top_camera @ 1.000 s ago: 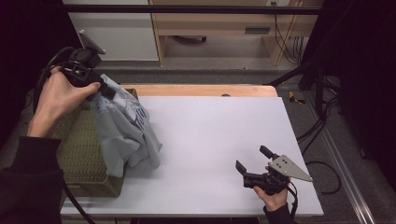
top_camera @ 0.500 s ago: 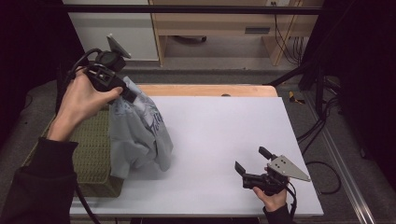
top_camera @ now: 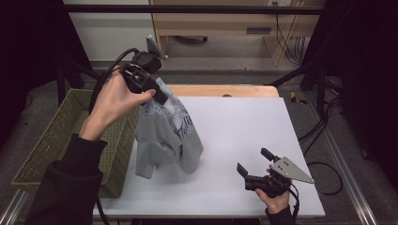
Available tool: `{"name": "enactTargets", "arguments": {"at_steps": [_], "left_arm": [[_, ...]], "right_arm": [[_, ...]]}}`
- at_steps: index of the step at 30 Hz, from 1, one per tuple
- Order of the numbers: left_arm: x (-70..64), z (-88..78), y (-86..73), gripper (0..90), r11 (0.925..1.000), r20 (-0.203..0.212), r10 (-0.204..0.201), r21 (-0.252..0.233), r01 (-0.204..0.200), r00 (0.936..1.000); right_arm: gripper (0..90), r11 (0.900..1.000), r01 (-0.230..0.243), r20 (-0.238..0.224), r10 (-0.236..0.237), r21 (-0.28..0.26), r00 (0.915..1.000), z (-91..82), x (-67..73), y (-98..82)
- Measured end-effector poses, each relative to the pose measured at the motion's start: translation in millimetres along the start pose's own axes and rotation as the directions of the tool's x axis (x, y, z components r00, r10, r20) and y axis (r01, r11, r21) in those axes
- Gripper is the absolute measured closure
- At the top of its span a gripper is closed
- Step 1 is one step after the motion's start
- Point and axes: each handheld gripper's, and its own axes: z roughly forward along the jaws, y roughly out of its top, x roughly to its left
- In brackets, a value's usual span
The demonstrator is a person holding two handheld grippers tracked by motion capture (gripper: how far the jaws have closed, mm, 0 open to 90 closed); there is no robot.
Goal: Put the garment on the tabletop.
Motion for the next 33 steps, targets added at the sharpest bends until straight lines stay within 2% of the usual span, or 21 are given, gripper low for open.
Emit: {"name": "enactTargets", "arguments": {"at_steps": [5, 8, 12, 15, 17, 21, 25, 28, 33], "left_arm": [[-11.9, 12.3, 8.0, 82.1, 0.9996, 0.012, 0.027, 0.002, -0.027, 0.9996], [-18.3, 20.7, 13.0, 82.1, 0.9991, 0.020, 0.041, 0.006, -0.041, 0.9990], [-29.1, 34.3, 19.0, 82.1, 0.9973, 0.037, 0.069, 0.025, -0.070, 0.9969], [-35.1, 43.2, 20.4, 82.1, 0.9942, 0.060, 0.101, 0.031, -0.103, 0.9931], [-38.2, 49.9, 20.2, 82.1, 0.9924, 0.058, 0.117, 0.031, -0.119, 0.9915], [-40.1, 66.4, 17.2, 82.0, 0.9908, 0.067, 0.122, 0.051, -0.125, 0.9903], [-39.4, 78.6, 14.5, 81.9, 0.9923, 0.075, 0.111, 0.046, -0.115, 0.9910], [-37.0, 92.8, 10.5, 81.8, 0.9903, 0.093, 0.120, 0.059, -0.126, 0.9884], [-36.0, 104.3, 5.3, 81.6, 0.9885, 0.109, 0.130, 0.063, -0.137, 0.9856]], "right_arm": [[0.3, 1.000, -0.011, -0.010, 0.011, 0.007, 0.9999, -0.3, 0.6, 0.4], [0.3, 1.000, 0.007, -0.007, -0.007, 0.003, 0.9999, -0.2, -0.5, 0.2], [0.3, 1.000, 0.004, -0.007, -0.004, -0.006, 1.0000, -0.7, -1.0, 0.5], [0.3, 1.000, 0.006, -0.007, -0.006, -0.005, 1.0000, -0.6, -1.2, 0.3], [0.3, 1.000, 0.005, -0.006, -0.005, 0.000, 1.0000, -0.5, -0.9, 0.3], [0.3, 1.000, -0.001, -0.007, 0.001, -0.003, 1.0000, -0.6, 0.0, 0.6], [0.3, 1.000, -0.003, -0.007, 0.003, 0.003, 1.0000, -0.2, -0.2, -0.2], [0.3, 1.000, 0.003, -0.008, -0.003, 0.007, 1.0000, 0.6, -0.8, -1.4], [0.3, 1.000, 0.004, -0.007, -0.003, 0.009, 1.0000, 0.6, -0.7, -2.0]]}}
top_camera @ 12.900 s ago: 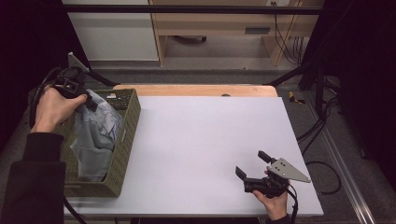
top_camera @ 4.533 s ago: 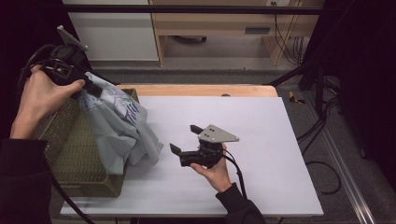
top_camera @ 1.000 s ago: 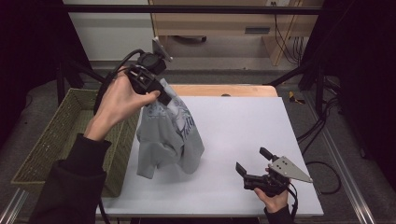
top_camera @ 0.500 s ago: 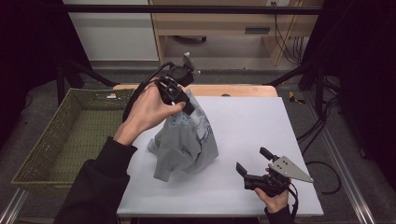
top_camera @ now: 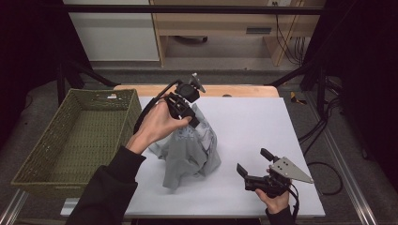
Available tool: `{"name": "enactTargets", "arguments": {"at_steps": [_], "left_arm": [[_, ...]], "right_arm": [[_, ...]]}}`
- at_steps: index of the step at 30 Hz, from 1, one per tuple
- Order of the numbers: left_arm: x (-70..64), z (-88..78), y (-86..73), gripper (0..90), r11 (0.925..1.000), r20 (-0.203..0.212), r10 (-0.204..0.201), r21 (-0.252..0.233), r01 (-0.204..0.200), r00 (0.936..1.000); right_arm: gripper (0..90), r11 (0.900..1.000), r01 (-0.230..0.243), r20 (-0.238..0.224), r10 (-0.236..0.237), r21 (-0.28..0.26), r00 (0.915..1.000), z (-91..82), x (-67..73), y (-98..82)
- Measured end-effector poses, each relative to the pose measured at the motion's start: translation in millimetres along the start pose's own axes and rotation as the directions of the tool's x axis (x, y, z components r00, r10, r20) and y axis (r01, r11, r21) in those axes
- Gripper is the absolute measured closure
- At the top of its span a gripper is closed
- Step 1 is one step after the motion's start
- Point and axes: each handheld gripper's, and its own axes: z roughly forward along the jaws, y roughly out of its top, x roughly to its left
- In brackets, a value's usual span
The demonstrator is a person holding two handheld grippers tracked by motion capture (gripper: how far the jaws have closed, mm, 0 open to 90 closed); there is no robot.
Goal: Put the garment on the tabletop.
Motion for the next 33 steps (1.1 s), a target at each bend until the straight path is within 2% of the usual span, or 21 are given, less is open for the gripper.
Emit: {"name": "enactTargets", "arguments": {"at_steps": [3, 4, 5, 11, 13, 15, 17, 22, 23, 28, 31, 33], "left_arm": [[0.6, 14.2, -4.8, 81.6, 0.9999, 0.031, 0.008, 0.007, -0.009, 0.9995], [0.6, 14.2, -4.8, 81.6, 0.9999, 0.031, 0.008, 0.007, -0.009, 0.9995], [0.6, 22.1, -7.0, 81.6, 1.0000, 0.048, -0.004, -0.002, 0.004, 0.9988], [3.1, 39.7, -11.4, 81.4, 0.9999, 0.069, -0.008, 0.007, 0.008, 0.9976], [1.9, 50.9, -14.0, 81.4, 0.9999, 0.068, 0.001, 0.017, -0.002, 0.9977], [1.0, 55.0, -14.7, 81.3, 0.9997, 0.066, 0.012, 0.020, -0.013, 0.9978], [-2.7, 67.8, -17.4, 81.3, 0.9991, 0.074, 0.022, 0.035, -0.025, 0.9970], [-4.9, 80.7, -20.8, 81.0, 0.9988, 0.093, 0.028, 0.038, -0.031, 0.9953], [-4.5, 86.8, -22.6, 80.7, 0.9983, 0.096, 0.027, 0.050, -0.031, 0.9951], [-3.5, 96.4, -26.8, 79.8, 0.9972, 0.107, 0.028, 0.066, -0.035, 0.9939], [-4.5, 96.4, -28.3, 74.8, 0.9974, 0.103, 0.043, 0.053, -0.048, 0.9937], [-5.0, 92.3, -27.9, 64.7, 0.9986, 0.105, 0.043, 0.025, -0.046, 0.9935]], "right_arm": [[0.3, 1.000, 0.012, -0.006, -0.012, -0.004, 0.9999, 1.8, 0.3, -1.1], [0.3, 1.000, -0.006, -0.001, 0.006, 0.004, 1.0000, 1.8, 1.9, -0.7], [0.3, 1.000, 0.000, -0.005, 0.000, 0.002, 1.0000, 2.0, 1.4, -1.2], [0.3, 1.000, -0.012, -0.008, 0.012, 0.006, 0.9999, 2.2, 1.6, -1.9], [0.3, 1.000, 0.001, -0.002, -0.001, 0.014, 1.0000, 2.2, 0.4, -2.2], [0.3, 1.000, -0.009, -0.004, 0.009, 0.011, 0.9999, 2.4, 1.0, -2.3], [0.3, 1.000, -0.004, -0.007, 0.004, 0.010, 1.0000, 2.8, 0.7, -2.8], [0.3, 1.000, -0.003, -0.004, 0.003, 0.017, 1.0000, 2.2, 0.9, -2.7], [0.3, 1.000, -0.002, -0.003, 0.002, 0.014, 1.0000, 2.6, 0.5, -3.0], [0.3, 1.000, 0.000, -0.003, 0.000, 0.016, 1.0000, 3.0, 0.6, -3.1], [0.3, 1.000, -0.004, -0.004, 0.004, 0.015, 1.0000, 3.7, 1.0, -3.5], [0.3, 1.000, 0.000, -0.004, 0.000, 0.014, 1.0000, 4.1, 0.6, -3.9]]}}
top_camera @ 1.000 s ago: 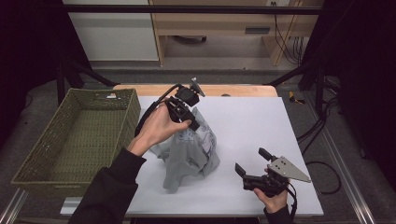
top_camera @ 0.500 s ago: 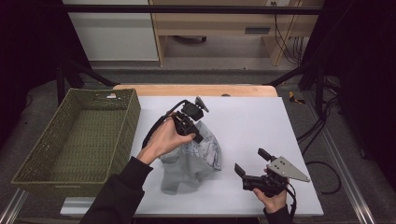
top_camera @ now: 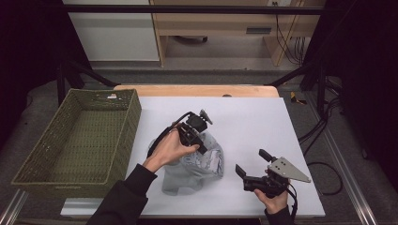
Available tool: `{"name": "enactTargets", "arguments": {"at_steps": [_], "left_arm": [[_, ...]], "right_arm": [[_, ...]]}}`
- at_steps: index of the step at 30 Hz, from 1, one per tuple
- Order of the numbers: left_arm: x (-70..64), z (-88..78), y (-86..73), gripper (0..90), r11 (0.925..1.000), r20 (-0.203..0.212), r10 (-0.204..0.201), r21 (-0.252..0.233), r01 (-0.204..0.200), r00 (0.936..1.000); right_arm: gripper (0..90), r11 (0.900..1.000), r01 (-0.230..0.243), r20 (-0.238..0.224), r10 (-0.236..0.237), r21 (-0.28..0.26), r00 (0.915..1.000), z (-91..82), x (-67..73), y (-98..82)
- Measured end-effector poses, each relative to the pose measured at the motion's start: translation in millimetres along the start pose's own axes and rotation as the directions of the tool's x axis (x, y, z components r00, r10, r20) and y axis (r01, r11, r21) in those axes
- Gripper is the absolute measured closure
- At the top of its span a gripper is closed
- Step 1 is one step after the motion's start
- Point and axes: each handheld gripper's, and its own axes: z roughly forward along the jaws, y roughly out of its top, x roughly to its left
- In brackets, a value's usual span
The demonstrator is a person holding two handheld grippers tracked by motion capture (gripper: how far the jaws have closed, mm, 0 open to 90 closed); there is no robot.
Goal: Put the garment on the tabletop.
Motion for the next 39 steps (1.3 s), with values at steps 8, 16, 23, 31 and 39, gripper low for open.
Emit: {"name": "enactTargets", "arguments": {"at_steps": [8, 16, 23, 31, 39], "left_arm": [[-5.0, -16.6, 0.9, 21.5, 0.9892, -0.049, 0.029, -0.142, -0.036, 0.9984], [-12.2, -22.8, -0.7, 10.6, 0.9587, -0.056, 0.044, -0.279, -0.058, 0.9975], [-22.5, -26.3, -7.1, 8.8, 0.9094, -0.131, 0.058, -0.402, -0.106, 0.9897], [-29.9, -29.2, -27.2, 8.6, 0.8334, -0.103, 0.062, -0.542, -0.108, 0.9927], [-23.6, -31.5, -56.7, 6.7, 0.7567, -0.095, 0.040, -0.647, -0.092, 0.9947]], "right_arm": [[0.3, 1.000, -0.009, -0.001, 0.009, 0.003, 1.0000, -0.2, 0.4, 0.4], [0.3, 1.000, -0.006, -0.004, 0.006, -0.004, 1.0000, -1.3, -0.6, 1.1], [0.3, 1.000, -0.007, -0.002, 0.007, -0.005, 1.0000, -2.1, -0.6, 1.8], [0.3, 1.000, -0.021, -0.009, 0.021, -0.015, 0.9997, -4.0, -2.1, 3.3], [0.3, 0.999, -0.029, -0.013, 0.029, -0.021, 0.9995, -5.0, -2.4, 4.2]]}}
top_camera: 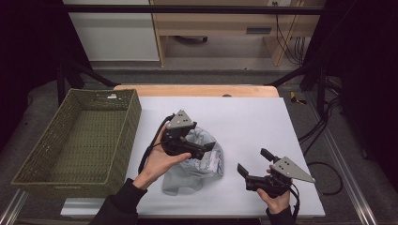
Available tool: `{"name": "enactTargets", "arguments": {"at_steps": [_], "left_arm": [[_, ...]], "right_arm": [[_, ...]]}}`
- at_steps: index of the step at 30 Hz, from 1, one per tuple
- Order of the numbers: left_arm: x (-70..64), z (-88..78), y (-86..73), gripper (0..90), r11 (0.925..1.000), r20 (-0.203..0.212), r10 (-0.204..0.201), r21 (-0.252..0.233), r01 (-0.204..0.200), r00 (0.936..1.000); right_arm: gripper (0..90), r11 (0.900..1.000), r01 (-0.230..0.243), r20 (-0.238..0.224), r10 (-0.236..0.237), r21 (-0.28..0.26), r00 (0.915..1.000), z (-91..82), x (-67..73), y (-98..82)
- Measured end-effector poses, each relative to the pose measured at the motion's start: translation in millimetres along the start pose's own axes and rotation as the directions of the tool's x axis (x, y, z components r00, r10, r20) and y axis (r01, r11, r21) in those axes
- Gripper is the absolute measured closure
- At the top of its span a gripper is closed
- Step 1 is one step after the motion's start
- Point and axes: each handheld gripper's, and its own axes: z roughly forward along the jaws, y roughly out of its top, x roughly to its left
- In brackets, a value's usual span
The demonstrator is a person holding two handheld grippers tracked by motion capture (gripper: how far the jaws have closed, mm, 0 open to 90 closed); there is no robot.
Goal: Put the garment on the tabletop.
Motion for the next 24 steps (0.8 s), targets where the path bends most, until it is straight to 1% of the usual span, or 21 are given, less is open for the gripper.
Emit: {"name": "enactTargets", "arguments": {"at_steps": [1, 2, 3, 5, 6, 7, 9, 12, 13, 14, 15, 16, 17, 18, 19, 21, 22, 24], "left_arm": [[0.9, -2.9, -3.1, 6.7, 0.9999, 0.006, -0.007, -0.010, 0.007, 1.0000], [3.1, -9.3, -9.2, 6.7, 0.9997, 0.004, -0.011, -0.022, 0.011, 0.9999], [3.1, -9.3, -9.2, 6.5, 0.9997, 0.004, -0.011, -0.022, 0.011, 0.9999], [5.2, -15.6, -15.3, 6.0, 0.9991, -0.002, -0.017, -0.039, 0.017, 0.9998], [7.3, -22.1, -21.3, 5.9, 0.9984, -0.010, -0.022, -0.052, 0.021, 0.9997], [7.3, -22.1, -21.3, 5.8, 0.9984, -0.010, -0.022, -0.052, 0.021, 0.9997], [9.1, -28.8, -27.8, 5.5, 0.9975, -0.015, -0.028, -0.065, 0.027, 0.9995], [11.9, -38.9, -40.6, 5.5, 0.9960, -0.018, -0.042, -0.080, 0.040, 0.9990], [12.3, -44.5, -49.8, 5.2, 0.9964, -0.029, -0.044, -0.073, 0.041, 0.9986], [12.3, -44.5, -49.8, 4.6, 0.9964, -0.029, -0.044, -0.073, 0.041, 0.9986], [12.0, -51.1, -58.9, 4.6, 0.9955, -0.041, -0.049, -0.083, 0.046, 0.9980], [11.5, -54.5, -63.6, 4.9, 0.9943, -0.049, -0.052, -0.096, 0.048, 0.9974], [11.5, -54.5, -63.6, 5.4, 0.9943, -0.049, -0.052, -0.096, 0.048, 0.9974], [11.3, -57.0, -67.9, 4.8, 0.9932, -0.049, -0.059, -0.103, 0.053, 0.9971], [11.6, -62.6, -76.3, 4.7, 0.9921, -0.050, -0.071, -0.107, 0.065, 0.9963], [11.9, -68.3, -84.6, 4.5, 0.9908, -0.063, -0.077, -0.116, 0.070, 0.9950], [11.9, -68.3, -84.6, 4.6, 0.9908, -0.063, -0.077, -0.116, 0.070, 0.9950], [13.1, -74.8, -92.2, 4.7, 0.9883, -0.067, -0.085, -0.132, 0.076, 0.9941]], "right_arm": [[0.3, 1.000, 0.001, 0.002, -0.001, 0.005, 1.0000, -0.1, -0.2, 0.1], [0.3, 1.000, 0.004, 0.003, -0.004, 0.004, 1.0000, 0.1, -0.5, -0.2], [0.3, 1.000, 0.009, 0.000, -0.009, 0.009, 1.0000, -0.1, -0.9, -0.3], [0.3, 1.000, 0.008, 0.003, -0.008, 0.007, 1.0000, 0.6, -0.7, -0.7], [0.3, 1.000, 0.007, 0.001, -0.007, 0.007, 1.0000, 0.8, -0.7, -0.7], [0.3, 1.000, 0.007, 0.001, -0.007, 0.008, 1.0000, 0.8, -0.7, -0.8], [0.3, 1.000, 0.009, 0.002, -0.009, 0.007, 1.0000, 0.6, -0.8, -0.6], [0.3, 1.000, 0.010, 0.000, -0.010, 0.008, 1.0000, -0.1, -0.9, -0.3], [0.3, 1.000, 0.003, -0.002, -0.003, 0.008, 1.0000, -0.5, -0.7, 0.1], [0.3, 1.000, 0.003, -0.002, -0.003, 0.008, 1.0000, -0.5, -0.7, 0.1], [0.3, 1.000, 0.002, 0.000, -0.002, 0.008, 1.0000, -0.7, -0.8, 0.1], [0.3, 1.000, 0.001, 0.000, -0.001, 0.008, 1.0000, -0.7, -0.8, 0.0], [0.3, 1.000, 0.001, 0.000, -0.001, 0.008, 1.0000, -0.7, -0.8, 0.0], [0.3, 1.000, 0.002, -0.002, -0.002, 0.009, 1.0000, -0.8, -0.9, 0.0], [0.3, 1.000, 0.001, 0.000, -0.001, 0.009, 1.0000, -0.9, -0.8, 0.1], [0.3, 1.000, 0.004, 0.000, -0.004, 0.008, 1.0000, -1.1, -0.9, 0.3], [0.3, 1.000, 0.004, 0.000, -0.004, 0.008, 1.0000, -1.1, -0.9, 0.3], [0.3, 1.000, 0.006, -0.001, -0.006, 0.005, 1.0000, -1.7, -1.4, 0.6]]}}
